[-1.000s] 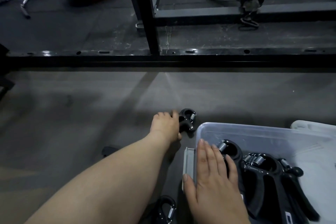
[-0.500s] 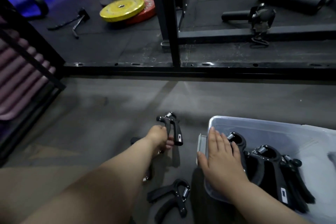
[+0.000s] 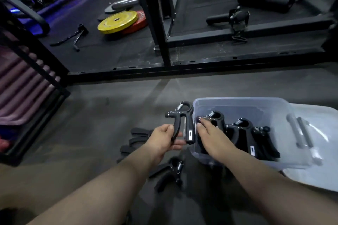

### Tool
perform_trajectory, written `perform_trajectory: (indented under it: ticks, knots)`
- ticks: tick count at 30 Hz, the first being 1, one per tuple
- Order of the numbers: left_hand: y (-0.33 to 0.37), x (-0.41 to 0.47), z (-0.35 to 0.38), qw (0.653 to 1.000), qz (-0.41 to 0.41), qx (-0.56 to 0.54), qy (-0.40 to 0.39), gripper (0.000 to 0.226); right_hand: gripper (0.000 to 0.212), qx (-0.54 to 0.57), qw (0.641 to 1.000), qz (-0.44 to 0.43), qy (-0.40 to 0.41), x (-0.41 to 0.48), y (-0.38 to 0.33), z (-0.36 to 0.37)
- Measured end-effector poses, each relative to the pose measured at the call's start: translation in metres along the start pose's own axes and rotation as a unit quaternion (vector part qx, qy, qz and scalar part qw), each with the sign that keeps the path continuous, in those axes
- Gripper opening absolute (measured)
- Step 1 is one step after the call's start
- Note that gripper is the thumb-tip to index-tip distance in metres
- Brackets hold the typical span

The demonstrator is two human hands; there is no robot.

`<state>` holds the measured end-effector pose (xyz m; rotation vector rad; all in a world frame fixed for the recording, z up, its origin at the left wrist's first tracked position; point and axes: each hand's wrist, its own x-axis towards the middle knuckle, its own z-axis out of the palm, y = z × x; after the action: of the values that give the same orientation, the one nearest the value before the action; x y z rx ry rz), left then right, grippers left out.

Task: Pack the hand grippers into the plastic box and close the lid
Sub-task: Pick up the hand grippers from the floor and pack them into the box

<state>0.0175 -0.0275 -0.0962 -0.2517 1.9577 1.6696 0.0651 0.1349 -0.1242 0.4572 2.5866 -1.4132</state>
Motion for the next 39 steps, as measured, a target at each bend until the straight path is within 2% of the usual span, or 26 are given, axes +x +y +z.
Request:
perform_trajectory:
  ticks: [1,3,6,8,9,13,15,18,20,24,28,31,35,39]
  knots:
    - [-0.001,-0.003,0.010,1.000,0.010,0.007,-0.009,0.031,0.049,0.063,0.998,-0.002,0.011,-0.008,-0.001,-0.002]
    - [-0.003,-0.007,0.030,0.999,0.029,0.022,-0.030,0.031,0.037,0.114,0.992,-0.019,0.053,-0.022,-0.001,-0.002]
    - [-0.007,-0.014,0.057,0.994,0.054,0.044,-0.081,0.030,0.032,0.132,0.982,0.024,0.136,-0.027,0.008,-0.006]
    - [-0.013,-0.011,0.073,0.984,0.108,0.113,-0.091,0.028,0.027,0.118,0.976,0.068,0.167,-0.027,0.019,-0.016]
    - [-0.017,-0.007,0.080,0.971,0.149,0.172,-0.071,0.027,0.025,0.103,0.974,0.087,0.181,-0.028,0.025,-0.023]
    - [-0.028,0.014,0.089,0.879,0.265,0.392,0.049,0.033,0.027,0.038,0.956,0.193,0.218,-0.030,0.050,-0.055]
    - [-0.032,0.020,0.085,0.837,0.284,0.466,0.040,0.040,0.032,-0.003,0.948,0.244,0.205,-0.026,0.061,-0.065]
    - [-0.039,0.021,0.084,0.773,0.305,0.556,-0.002,0.047,0.039,-0.037,0.945,0.276,0.172,-0.018,0.064,-0.070]
    - [-0.045,0.020,0.086,0.746,0.306,0.591,-0.016,0.049,0.045,-0.078,0.944,0.282,0.153,-0.015,0.063,-0.066]
    - [-0.050,0.019,0.085,0.734,0.323,0.597,-0.007,0.050,0.050,-0.174,0.934,0.282,0.130,-0.017,0.062,-0.059]
    - [-0.052,0.019,0.084,0.731,0.336,0.594,0.003,0.053,0.048,-0.188,0.944,0.241,0.123,-0.022,0.065,-0.059]
    - [-0.053,0.019,0.085,0.726,0.339,0.598,0.010,0.053,0.054,-0.205,0.946,0.233,0.091,-0.022,0.067,-0.057]
    - [-0.052,0.018,0.085,0.728,0.334,0.598,0.011,0.055,0.040,-0.226,0.948,0.199,0.101,-0.021,0.073,-0.058]
    - [-0.052,0.019,0.085,0.728,0.333,0.599,0.004,0.048,0.053,-0.218,0.948,0.209,0.105,-0.020,0.073,-0.057]
